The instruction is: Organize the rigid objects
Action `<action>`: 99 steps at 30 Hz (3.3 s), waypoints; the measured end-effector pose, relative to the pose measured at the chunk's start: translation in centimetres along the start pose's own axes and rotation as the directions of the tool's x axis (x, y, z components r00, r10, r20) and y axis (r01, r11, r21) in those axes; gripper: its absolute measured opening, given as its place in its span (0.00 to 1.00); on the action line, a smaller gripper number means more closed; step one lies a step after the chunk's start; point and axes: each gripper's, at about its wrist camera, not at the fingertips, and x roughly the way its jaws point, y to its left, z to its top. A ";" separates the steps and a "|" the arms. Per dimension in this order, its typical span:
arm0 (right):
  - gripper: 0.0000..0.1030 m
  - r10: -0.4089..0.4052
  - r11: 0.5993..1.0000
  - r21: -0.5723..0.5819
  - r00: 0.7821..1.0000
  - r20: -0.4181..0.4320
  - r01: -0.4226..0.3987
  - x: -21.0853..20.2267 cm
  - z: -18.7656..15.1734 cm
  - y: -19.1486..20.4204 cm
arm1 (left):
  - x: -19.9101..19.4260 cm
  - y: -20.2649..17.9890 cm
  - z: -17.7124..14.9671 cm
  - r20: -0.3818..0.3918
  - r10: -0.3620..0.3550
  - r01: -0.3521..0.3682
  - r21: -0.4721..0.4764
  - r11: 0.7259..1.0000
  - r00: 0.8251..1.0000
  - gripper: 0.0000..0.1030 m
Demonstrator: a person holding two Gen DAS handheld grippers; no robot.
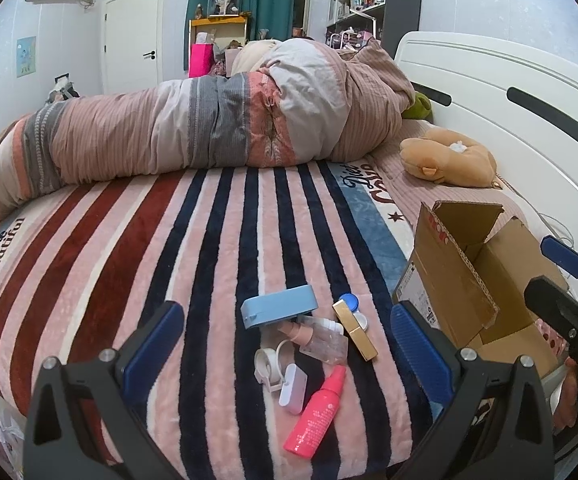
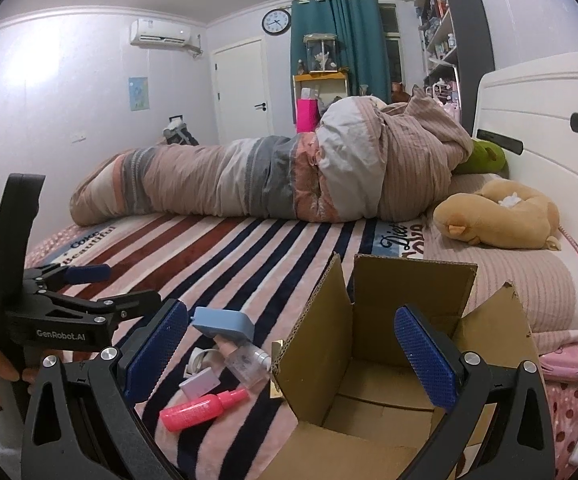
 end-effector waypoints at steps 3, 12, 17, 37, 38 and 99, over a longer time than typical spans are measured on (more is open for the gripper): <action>1.00 0.002 1.000 0.008 1.000 -0.001 -0.002 0.0 0.0 0.0 | 0.0 0.0 0.0 -0.001 -0.001 0.001 0.000 1.000 1.000 1.00; 1.00 -0.028 0.999 0.021 1.000 0.003 0.028 -0.3 0.2 -0.5 | -0.1 -0.7 0.4 -0.001 -0.012 0.012 0.016 1.000 1.000 1.00; 1.00 -0.035 0.999 0.029 0.999 0.010 0.034 -0.4 0.3 -0.8 | -0.1 -0.9 0.6 -0.008 -0.016 0.016 0.016 1.000 1.000 1.00; 1.00 -0.031 0.999 0.018 0.999 0.022 0.031 -0.6 0.1 0.4 | 0.4 0.5 0.1 -0.010 -0.038 0.038 -0.007 0.999 0.999 1.00; 1.00 -0.027 0.999 0.024 0.999 0.024 0.026 -0.7 0.1 0.3 | 0.4 0.6 0.0 -0.005 -0.045 0.045 -0.008 0.999 0.999 1.00; 0.26 0.006 0.960 0.255 0.899 -0.439 0.118 12.5 -13.4 9.0 | 7.1 9.1 -5.2 -0.108 -0.346 0.351 0.035 0.936 0.932 0.99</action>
